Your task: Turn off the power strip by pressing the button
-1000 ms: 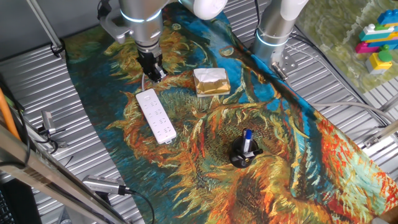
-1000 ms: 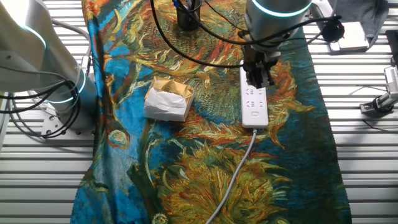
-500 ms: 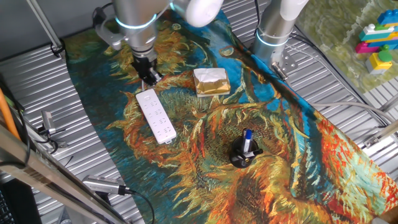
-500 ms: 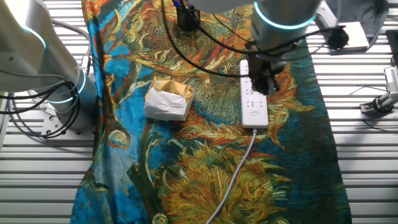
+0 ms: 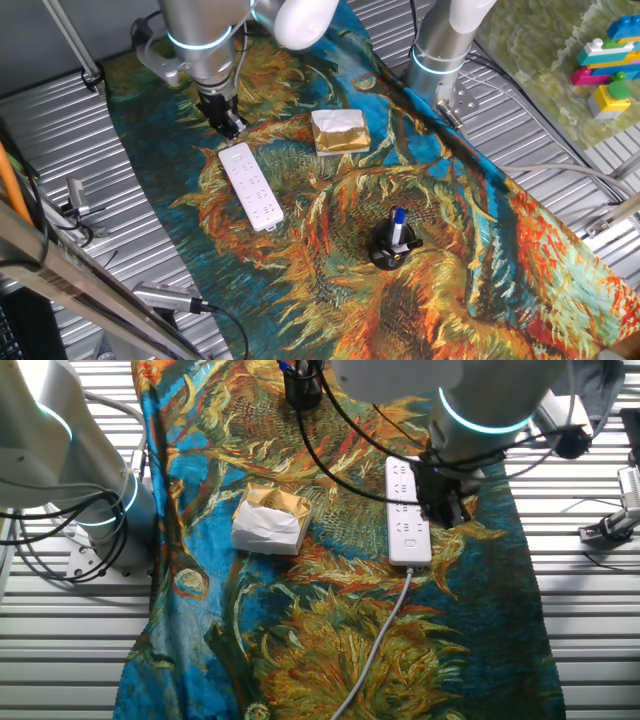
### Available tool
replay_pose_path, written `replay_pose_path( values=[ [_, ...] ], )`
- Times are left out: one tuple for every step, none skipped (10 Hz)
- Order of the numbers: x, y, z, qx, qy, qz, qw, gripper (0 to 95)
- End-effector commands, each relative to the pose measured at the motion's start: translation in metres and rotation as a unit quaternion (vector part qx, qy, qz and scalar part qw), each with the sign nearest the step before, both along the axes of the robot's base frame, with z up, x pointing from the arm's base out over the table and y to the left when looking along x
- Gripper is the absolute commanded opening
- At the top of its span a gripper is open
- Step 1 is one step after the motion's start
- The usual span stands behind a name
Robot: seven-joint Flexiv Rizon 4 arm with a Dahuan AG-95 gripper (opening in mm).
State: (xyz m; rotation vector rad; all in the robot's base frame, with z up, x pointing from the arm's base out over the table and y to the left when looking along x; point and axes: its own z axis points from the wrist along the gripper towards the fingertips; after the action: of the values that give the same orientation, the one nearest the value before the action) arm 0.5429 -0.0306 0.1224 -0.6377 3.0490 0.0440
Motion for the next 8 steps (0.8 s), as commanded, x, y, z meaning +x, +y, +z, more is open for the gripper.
replay_pose_path(
  values=[
    [0.004, -0.002, -0.010, 0.003, -0.001, 0.007, 1.0000, 0.0],
    [0.004, -0.003, -0.014, 0.004, -0.002, 0.008, 1.0000, 0.0],
    [0.004, -0.003, -0.022, 0.008, -0.002, 0.009, 0.9999, 0.0],
    [0.004, -0.003, -0.028, 0.011, -0.002, 0.008, 0.9999, 0.0],
    [0.005, -0.003, -0.032, 0.012, -0.003, 0.009, 0.9999, 0.0],
    [0.006, -0.002, -0.037, 0.012, -0.003, 0.010, 0.9999, 0.0],
    [0.006, -0.002, -0.042, 0.013, -0.003, 0.012, 0.9998, 0.0],
    [0.005, -0.002, -0.047, 0.014, -0.004, 0.014, 0.9998, 0.0]
  ],
)
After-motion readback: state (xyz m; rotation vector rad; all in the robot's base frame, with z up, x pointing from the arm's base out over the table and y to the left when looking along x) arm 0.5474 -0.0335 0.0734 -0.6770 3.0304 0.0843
